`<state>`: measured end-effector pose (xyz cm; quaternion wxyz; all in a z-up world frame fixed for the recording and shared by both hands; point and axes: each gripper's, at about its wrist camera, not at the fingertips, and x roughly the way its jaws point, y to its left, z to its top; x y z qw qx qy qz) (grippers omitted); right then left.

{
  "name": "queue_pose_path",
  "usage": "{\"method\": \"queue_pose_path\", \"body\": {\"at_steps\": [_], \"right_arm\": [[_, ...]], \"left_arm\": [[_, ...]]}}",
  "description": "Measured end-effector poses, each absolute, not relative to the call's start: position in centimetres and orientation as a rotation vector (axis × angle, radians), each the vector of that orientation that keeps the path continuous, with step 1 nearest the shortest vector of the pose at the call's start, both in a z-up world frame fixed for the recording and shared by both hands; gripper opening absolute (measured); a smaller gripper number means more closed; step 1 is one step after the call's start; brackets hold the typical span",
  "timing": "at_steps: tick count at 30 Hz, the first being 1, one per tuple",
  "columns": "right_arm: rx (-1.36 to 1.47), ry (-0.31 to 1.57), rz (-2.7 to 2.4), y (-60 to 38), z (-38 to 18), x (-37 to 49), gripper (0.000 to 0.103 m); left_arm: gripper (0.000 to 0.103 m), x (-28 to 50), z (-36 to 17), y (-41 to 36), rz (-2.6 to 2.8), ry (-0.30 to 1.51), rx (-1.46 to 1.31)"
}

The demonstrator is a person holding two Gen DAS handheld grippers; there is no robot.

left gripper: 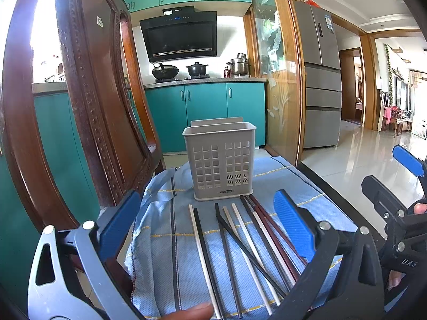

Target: Organize utensils

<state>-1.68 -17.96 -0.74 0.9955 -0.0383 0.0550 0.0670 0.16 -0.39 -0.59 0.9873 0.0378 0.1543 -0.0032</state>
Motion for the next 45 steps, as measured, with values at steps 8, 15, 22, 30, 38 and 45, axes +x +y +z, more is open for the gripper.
{"method": "queue_pose_path", "body": {"at_steps": [8, 15, 22, 30, 38, 45], "right_arm": [[-0.08, 0.107, 0.133, -17.96, -0.76, -1.76, 0.1], [-0.08, 0.106, 0.134, -17.99, -0.78, -1.76, 0.1], [-0.081, 0.107, 0.13, -17.99, -0.8, -1.74, 0.1], [-0.08, 0.109, 0.128, -18.04, -0.85, -1.74, 0.1], [-0.081, 0.108, 0.128, -17.91, -0.83, -1.68, 0.1], [-0.08, 0.108, 0.128, -17.91, -0.8, -1.65, 0.101]], "left_arm": [[0.099, 0.4, -0.63, -0.41, -0.01, 0.314, 0.077], [0.099, 0.48, -0.8, -0.45, -0.004, 0.32, 0.079], [0.099, 0.58, -0.84, -0.46, -0.005, 0.323, 0.078], [0.099, 0.4, -0.74, -0.34, -0.008, 0.327, 0.075], [0.099, 0.62, -0.8, -0.49, -0.005, 0.33, 0.079], [0.099, 0.64, -0.91, -0.53, -0.005, 0.333, 0.082]]}}
